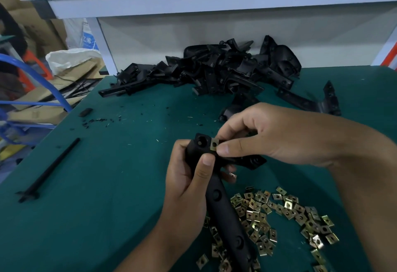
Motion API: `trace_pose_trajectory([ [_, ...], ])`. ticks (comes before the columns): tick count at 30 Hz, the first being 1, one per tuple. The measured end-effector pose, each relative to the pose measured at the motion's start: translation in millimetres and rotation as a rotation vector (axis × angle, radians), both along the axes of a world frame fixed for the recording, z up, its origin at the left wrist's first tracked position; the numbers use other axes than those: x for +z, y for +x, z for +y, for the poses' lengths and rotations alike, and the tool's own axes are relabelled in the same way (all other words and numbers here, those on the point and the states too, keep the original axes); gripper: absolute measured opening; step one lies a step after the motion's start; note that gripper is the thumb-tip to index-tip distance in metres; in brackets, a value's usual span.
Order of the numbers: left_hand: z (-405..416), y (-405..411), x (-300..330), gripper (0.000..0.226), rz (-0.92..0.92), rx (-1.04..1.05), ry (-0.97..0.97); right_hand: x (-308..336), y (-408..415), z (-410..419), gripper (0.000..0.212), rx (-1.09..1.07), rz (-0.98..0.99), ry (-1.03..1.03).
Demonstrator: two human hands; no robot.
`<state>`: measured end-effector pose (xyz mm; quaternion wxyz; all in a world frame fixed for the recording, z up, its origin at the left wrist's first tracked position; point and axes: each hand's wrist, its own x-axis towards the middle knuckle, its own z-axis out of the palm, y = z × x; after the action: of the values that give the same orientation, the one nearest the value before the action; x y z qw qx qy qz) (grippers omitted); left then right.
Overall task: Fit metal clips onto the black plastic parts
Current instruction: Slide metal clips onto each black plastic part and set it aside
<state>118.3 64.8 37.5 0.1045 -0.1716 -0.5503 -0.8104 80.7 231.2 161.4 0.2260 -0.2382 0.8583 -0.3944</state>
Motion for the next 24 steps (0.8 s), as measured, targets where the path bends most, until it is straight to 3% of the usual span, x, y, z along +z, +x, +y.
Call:
trace_pose_trajectory([
  [5, 1, 0, -3, 0.029, 0.067, 0.027, -0.043, -3, 5, -11, 0.018, -0.022, 0.008, -0.095],
  [15, 0, 0, 0, 0.022, 0.151, 0.121, -0.049, -18, 12, -25, 0.014, -0.072, -0.044, -0.331],
  [20, 2, 5, 1, 0.027, 0.069, 0.100, -0.008, -8, -1, -3, 0.037, -0.020, 0.004, -0.056],
  [24, -2, 4, 3, 0.037, -0.032, 0.096, 0.012, -24, -23, 14, 0.011, -0.162, 0.137, 0.382],
])
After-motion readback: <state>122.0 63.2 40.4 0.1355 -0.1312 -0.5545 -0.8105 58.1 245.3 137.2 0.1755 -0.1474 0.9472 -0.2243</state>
